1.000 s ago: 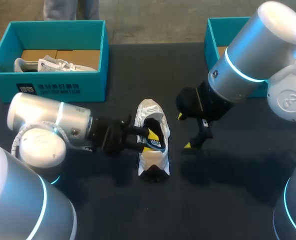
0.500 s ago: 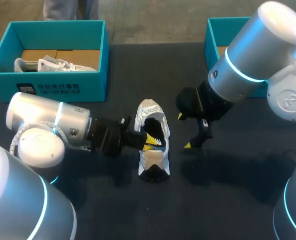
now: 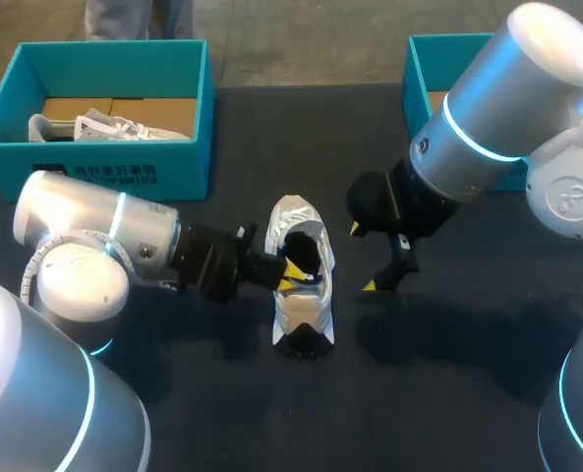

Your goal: Take the shoe out of the shoebox, open the shoe tongue, remove and reinsert the insole, then place the shoe into the shoebox

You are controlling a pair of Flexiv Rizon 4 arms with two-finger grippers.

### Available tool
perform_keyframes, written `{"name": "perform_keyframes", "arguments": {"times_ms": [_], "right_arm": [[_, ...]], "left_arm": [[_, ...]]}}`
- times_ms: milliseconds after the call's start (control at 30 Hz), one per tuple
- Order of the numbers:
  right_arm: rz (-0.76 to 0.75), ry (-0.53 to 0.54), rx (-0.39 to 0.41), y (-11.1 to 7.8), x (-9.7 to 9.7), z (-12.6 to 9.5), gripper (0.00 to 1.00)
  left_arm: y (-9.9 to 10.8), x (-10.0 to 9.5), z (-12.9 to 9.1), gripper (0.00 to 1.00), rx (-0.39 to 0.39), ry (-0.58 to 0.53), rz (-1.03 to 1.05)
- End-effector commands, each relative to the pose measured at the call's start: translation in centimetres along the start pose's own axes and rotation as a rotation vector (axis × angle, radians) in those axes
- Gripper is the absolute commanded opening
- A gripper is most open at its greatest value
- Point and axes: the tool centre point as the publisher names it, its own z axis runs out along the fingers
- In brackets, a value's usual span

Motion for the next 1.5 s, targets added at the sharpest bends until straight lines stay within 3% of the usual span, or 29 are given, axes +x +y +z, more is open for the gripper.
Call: {"name": "perform_keyframes", "arguments": {"times_ms": [33,67,100,133,233,367,667,767,833,1067,1200,1333,1433,1500], "right_arm": [[-0.001,-0.003,0.0,0.0,0.1,0.1,1.0],[-0.001,-0.003,0.0,0.0,0.1,0.1,1.0],[-0.001,-0.003,0.0,0.0,0.1,0.1,1.0],[-0.001,-0.003,0.0,0.0,0.1,0.1,1.0],[-0.001,-0.003,0.0,0.0,0.1,0.1,1.0],[-0.001,-0.003,0.0,0.0,0.1,0.1,1.0],[-0.001,-0.003,0.0,0.0,0.1,0.1,1.0],[-0.001,-0.003,0.0,0.0,0.1,0.1,1.0],[-0.001,-0.003,0.0,0.0,0.1,0.1,1.0],[-0.001,-0.003,0.0,0.0,0.1,0.1,1.0],[-0.001,-0.003,0.0,0.0,0.1,0.1,1.0],[-0.001,-0.003,0.0,0.0,0.1,0.1,1.0],[-0.001,-0.003,0.0,0.0,0.1,0.1,1.0],[-0.001,-0.003,0.0,0.0,0.1,0.1,1.0]], "left_arm": [[-0.4,-0.1,-0.1,0.0,-0.009,0.001,0.0],[-0.6,-0.3,-0.2,0.0,-0.007,-0.012,0.0],[-0.8,-0.4,-0.2,0.29,-0.008,-0.015,0.002],[-1.0,-0.5,-0.3,0.48,-0.008,-0.018,0.008],[-1.5,-0.9,-0.6,0.71,-0.003,-0.031,0.019],[-2.0,-1.4,-1.1,0.74,0.002,-0.051,0.027],[-2.6,-2.5,-1.9,0.65,0.006,-0.08,0.044],[-2.8,-2.7,-1.9,0.62,0.012,-0.083,0.052],[-2.9,-2.7,-1.9,0.49,0.015,-0.084,0.051],[-3.1,-2.4,-1.8,0.44,0.023,-0.077,0.047],[-3.5,-2.2,-2.4,0.5,0.025,-0.072,0.05],[-3.8,-2.4,-3.1,0.74,0.025,-0.068,0.057],[-4.0,-2.7,-3.8,0.76,0.028,-0.069,0.067],[-4.1,-3.1,-4.2,0.72,0.029,-0.067,0.073]]}}
